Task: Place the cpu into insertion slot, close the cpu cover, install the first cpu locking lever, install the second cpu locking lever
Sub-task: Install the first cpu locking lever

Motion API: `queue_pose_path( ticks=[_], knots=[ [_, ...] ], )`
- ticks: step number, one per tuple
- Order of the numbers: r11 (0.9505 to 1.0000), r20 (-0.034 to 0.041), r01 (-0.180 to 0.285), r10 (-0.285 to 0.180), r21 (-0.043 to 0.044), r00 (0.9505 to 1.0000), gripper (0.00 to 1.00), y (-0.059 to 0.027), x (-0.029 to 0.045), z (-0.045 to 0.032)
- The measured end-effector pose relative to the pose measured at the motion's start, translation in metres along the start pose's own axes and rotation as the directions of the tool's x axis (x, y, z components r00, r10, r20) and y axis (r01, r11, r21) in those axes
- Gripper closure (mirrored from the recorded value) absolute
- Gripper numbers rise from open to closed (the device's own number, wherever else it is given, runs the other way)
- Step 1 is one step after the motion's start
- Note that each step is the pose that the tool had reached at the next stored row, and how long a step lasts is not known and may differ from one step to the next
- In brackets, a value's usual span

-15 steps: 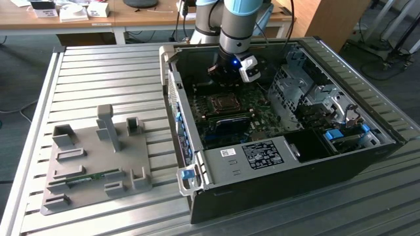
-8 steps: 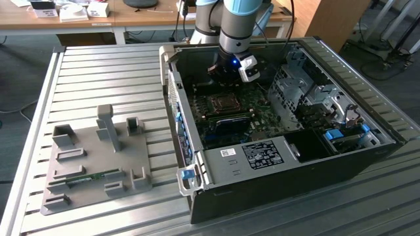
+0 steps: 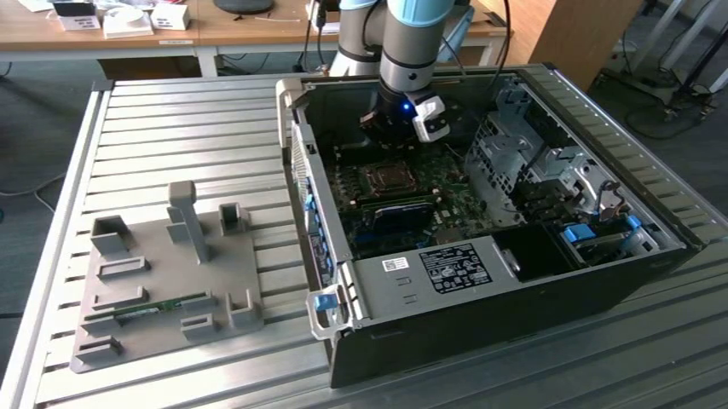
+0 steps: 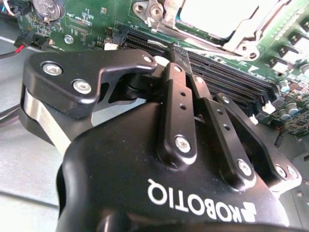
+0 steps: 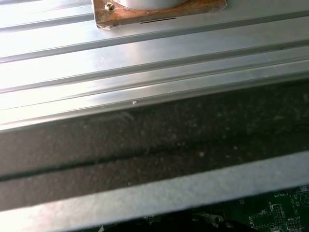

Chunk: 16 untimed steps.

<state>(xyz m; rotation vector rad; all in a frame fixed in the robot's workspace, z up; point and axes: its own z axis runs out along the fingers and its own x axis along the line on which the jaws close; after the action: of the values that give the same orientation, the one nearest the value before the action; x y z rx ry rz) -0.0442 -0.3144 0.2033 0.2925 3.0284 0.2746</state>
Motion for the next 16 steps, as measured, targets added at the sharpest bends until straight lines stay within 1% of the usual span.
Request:
queue_pose_path(
  ticks=[4,7,9,13,16],
  knots=[
    [1.0,0.0,0.0,0.0,0.0,1.0,0.89,0.0,0.0,-0.0001],
    [1.0,-0.0012,-0.002,0.002,-0.007,1.0,0.89,-0.0001,0.0004,-0.0001],
    [1.0,-0.0013,-0.003,0.003,-0.0091,1.0,0.89,0.0,0.0004,0.0],
    [1.0,-0.0012,-0.003,0.003,-0.0092,1.0,0.89,-0.0001,0.0003,-0.0001],
    [0.9999,0.0011,-0.003,0.003,-0.0097,1.0,0.89,-0.0006,0.0004,0.0]
  ],
)
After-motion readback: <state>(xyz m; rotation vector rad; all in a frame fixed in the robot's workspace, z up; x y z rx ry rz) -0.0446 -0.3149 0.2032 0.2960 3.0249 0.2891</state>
